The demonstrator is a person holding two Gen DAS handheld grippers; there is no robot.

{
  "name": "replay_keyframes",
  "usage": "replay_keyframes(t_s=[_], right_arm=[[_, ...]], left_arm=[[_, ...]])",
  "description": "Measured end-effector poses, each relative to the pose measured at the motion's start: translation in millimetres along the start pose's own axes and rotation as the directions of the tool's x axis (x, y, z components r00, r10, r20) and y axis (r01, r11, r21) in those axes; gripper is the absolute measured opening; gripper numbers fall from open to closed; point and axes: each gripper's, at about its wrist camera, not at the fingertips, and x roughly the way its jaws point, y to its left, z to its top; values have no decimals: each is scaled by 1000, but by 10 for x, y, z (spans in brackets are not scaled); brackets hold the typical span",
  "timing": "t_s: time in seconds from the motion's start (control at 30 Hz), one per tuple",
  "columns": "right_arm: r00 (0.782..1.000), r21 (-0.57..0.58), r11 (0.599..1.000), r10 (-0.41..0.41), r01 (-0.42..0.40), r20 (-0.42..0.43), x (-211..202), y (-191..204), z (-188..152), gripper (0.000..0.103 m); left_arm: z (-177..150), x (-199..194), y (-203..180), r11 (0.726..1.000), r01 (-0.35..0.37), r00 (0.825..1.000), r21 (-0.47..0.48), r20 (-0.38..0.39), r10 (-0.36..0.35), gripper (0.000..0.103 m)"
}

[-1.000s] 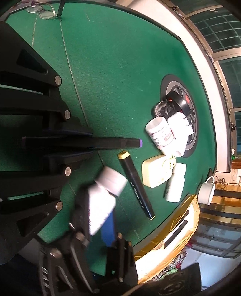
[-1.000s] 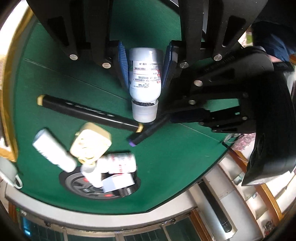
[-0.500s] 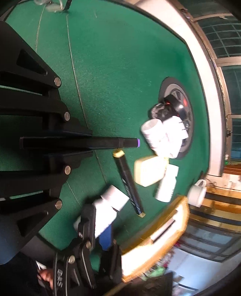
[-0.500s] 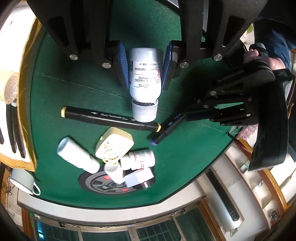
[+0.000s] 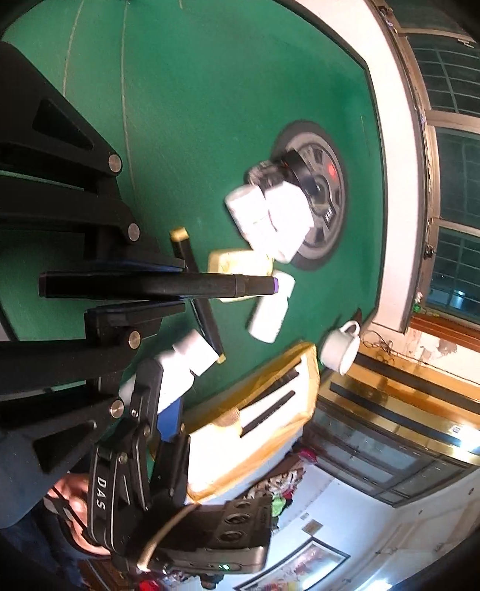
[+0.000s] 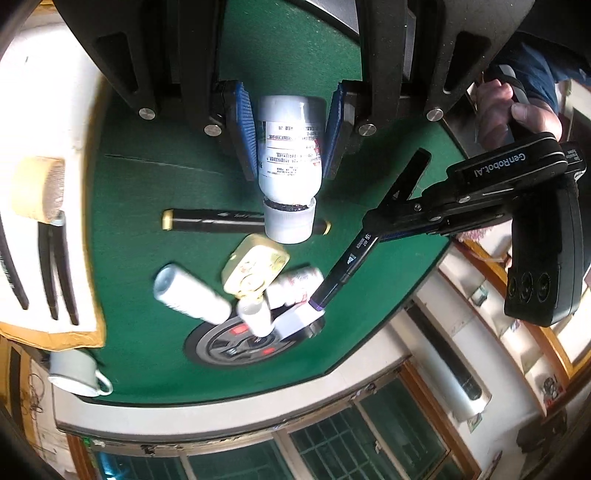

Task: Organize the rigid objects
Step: 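Carry the marker and white bottle into the tray with both grippers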

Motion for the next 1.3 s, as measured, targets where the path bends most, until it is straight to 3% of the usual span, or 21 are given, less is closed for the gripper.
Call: replay_keyframes(t_s=[0.37, 0.53, 0.73, 0.87, 1.0, 1.13, 1.3], right_arm=[[987, 119, 992, -66, 48, 148, -598, -496, 8, 30], [961, 212, 968, -177, 132, 213, -962, -892, -79, 31], [925, 298, 925, -308, 236, 223, -1214, -1244, -206, 31], [918, 318, 909, -342, 269, 200, -1261, -1380, -215, 31], [915, 312, 902, -363, 297, 178, -1341, -1512, -84, 31], [928, 290, 910, -345, 295, 139, -1374, -1657, 130, 31], [926, 232, 909, -371, 347, 70, -1168, -1724, 421, 31]], left_arm=[[354, 191, -587, 991, 133, 991, 28, -2, -133, 12], [469, 440, -1032, 974, 220, 975, 60, -40, -218, 12], [526, 861, -1552, 951, 302, 949, 65, -115, -293, 12], [648, 1116, -1739, 947, 321, 938, 13, -146, -315, 12], [818, 1338, -1770, 955, 293, 941, -49, -160, -297, 12], [905, 1560, -1705, 968, 229, 955, -102, -170, -244, 12], [900, 1770, -1606, 966, 185, 956, -180, -195, -220, 12]])
